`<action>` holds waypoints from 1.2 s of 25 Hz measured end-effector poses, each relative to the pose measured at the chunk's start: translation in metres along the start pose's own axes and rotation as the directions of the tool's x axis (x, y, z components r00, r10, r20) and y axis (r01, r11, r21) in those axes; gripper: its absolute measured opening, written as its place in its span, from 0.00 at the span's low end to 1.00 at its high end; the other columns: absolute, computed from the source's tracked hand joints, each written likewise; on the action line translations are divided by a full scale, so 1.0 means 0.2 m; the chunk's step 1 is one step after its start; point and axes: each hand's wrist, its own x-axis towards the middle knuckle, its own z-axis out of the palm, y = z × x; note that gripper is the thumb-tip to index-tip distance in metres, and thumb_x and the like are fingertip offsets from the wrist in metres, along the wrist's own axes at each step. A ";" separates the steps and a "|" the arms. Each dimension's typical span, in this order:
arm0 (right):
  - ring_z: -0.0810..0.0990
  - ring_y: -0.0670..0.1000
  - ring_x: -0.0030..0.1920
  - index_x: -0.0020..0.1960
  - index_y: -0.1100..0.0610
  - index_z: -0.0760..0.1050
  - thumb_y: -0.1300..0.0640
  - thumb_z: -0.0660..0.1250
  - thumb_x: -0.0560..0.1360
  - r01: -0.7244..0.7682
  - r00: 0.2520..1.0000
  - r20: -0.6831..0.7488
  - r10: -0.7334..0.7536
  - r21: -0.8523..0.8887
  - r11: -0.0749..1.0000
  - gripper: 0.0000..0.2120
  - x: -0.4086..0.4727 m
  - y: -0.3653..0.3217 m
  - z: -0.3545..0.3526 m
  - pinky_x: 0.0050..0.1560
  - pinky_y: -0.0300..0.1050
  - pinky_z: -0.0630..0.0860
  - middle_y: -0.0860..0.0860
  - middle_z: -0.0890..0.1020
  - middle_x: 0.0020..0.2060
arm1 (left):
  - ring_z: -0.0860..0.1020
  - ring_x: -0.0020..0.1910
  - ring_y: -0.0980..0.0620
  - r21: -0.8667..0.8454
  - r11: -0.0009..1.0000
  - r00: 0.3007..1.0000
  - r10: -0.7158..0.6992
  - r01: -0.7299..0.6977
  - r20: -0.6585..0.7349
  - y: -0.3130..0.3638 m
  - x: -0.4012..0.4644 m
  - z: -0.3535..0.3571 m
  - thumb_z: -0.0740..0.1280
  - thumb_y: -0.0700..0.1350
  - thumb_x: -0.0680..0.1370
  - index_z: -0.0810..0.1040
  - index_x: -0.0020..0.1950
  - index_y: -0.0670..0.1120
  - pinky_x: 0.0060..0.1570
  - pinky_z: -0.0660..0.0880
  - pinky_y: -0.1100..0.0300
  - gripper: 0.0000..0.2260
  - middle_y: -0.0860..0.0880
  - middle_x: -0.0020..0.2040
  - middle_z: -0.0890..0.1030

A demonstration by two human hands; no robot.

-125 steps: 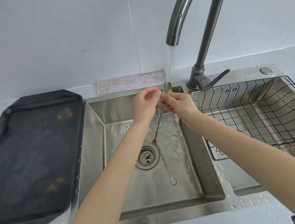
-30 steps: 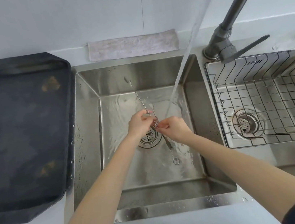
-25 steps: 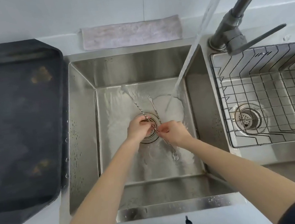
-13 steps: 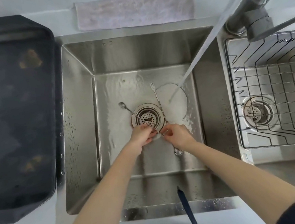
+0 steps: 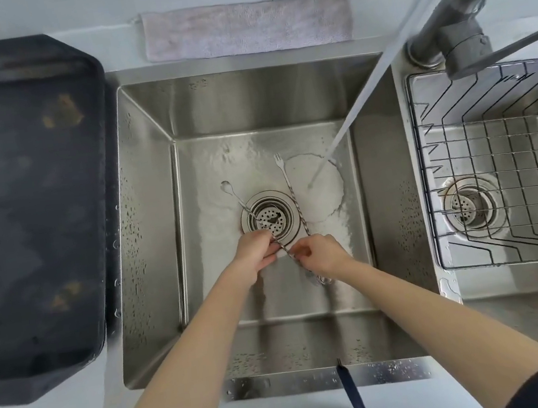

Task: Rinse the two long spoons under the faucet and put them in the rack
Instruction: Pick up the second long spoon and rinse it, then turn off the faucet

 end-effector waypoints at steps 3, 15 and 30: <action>0.78 0.55 0.61 0.62 0.56 0.77 0.61 0.58 0.76 0.014 1.000 -0.005 -0.014 -0.046 0.999 0.17 -0.04 -0.01 -0.02 0.63 0.42 0.71 0.55 0.81 0.59 | 0.75 0.54 0.50 0.173 0.982 0.996 0.078 -0.070 -0.040 0.01 -0.04 -0.01 0.58 0.42 0.78 0.75 0.57 0.46 0.52 0.73 0.57 0.10 0.46 0.56 0.78; 0.70 0.57 0.68 0.73 0.52 0.61 0.56 0.64 0.73 0.105 0.993 -0.023 -0.118 -0.313 0.944 0.29 -0.29 -0.08 -0.19 0.68 0.55 0.69 0.55 0.70 0.70 | 0.73 0.64 0.42 0.929 0.270 0.912 0.387 -0.252 0.135 0.10 -0.34 -0.05 0.64 0.50 0.72 0.71 0.65 0.47 0.62 0.70 0.53 0.22 0.44 0.65 0.76; 0.72 0.55 0.67 0.71 0.55 0.64 0.52 0.64 0.75 0.154 0.918 -0.286 -0.275 -0.384 0.911 0.26 -0.77 0.03 -0.55 0.68 0.53 0.69 0.54 0.73 0.68 | 0.70 0.68 0.46 0.938 -0.108 0.695 0.644 -0.330 0.319 0.25 -0.87 0.12 0.62 0.50 0.75 0.65 0.71 0.48 0.66 0.68 0.52 0.24 0.46 0.70 0.71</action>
